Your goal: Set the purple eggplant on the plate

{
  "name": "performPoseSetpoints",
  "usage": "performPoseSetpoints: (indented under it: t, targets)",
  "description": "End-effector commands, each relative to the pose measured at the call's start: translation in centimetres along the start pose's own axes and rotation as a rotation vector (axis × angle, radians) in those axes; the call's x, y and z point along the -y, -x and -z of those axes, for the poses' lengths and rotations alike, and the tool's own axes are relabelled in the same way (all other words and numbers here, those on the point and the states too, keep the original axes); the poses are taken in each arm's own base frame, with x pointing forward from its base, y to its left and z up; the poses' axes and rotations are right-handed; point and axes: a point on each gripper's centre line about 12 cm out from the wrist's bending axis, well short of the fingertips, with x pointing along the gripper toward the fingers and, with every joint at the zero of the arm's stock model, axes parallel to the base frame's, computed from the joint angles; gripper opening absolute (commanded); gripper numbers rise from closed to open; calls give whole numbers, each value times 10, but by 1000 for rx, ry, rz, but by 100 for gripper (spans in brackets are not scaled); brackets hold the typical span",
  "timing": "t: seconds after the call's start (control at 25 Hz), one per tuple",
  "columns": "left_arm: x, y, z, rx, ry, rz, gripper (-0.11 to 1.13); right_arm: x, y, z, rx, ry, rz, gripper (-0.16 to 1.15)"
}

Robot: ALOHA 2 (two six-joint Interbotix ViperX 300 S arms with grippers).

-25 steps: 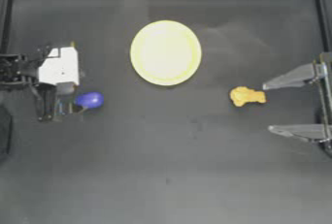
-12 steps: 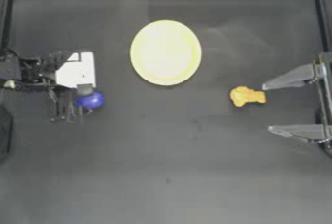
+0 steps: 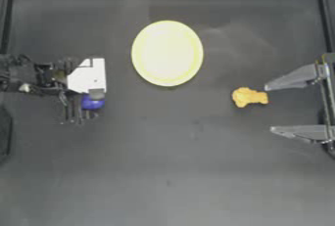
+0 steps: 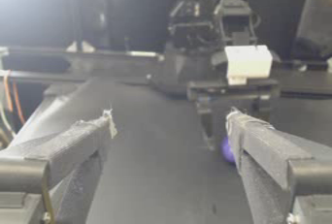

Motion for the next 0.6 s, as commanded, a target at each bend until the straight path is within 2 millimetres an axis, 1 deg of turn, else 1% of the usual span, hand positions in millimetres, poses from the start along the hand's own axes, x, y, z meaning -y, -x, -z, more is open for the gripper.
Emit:
performPoseSetpoints:
  t: [0.04,0.2,0.28,0.32,0.36,0.4,0.44,0.52,0.56,0.6]
  targets:
    - [-2,-1,-8,18,-2,-3,103,0,-2,-4,12,-4,1,99]
    - [-2,-6,-8,3,0,-1,101,1,-2,-4,12,-6,3,99]
    - [-3,-6,-9,1,-1,-1,94,0,-2,-4,12,-4,2,99]
    - [-3,-6,-10,1,-1,-1,87,0,-2,-4,12,-6,2,99]
    - [-3,-5,-11,2,-1,-1,77,0,-2,-4,12,-6,2,99]
    - [-3,-5,-10,0,1,0,65,0,-2,-4,11,-6,2,99]
    - [-3,-5,-10,-6,1,2,48,0,-2,-4,12,-6,2,99]
    - [-2,-5,-9,-15,-1,4,24,1,-2,-4,12,-7,3,99]
    - [-2,-4,-9,-15,-1,4,17,0,-2,-4,12,-6,1,99]
    - [-3,-4,-9,-12,-1,3,17,0,-2,-4,12,-6,2,99]
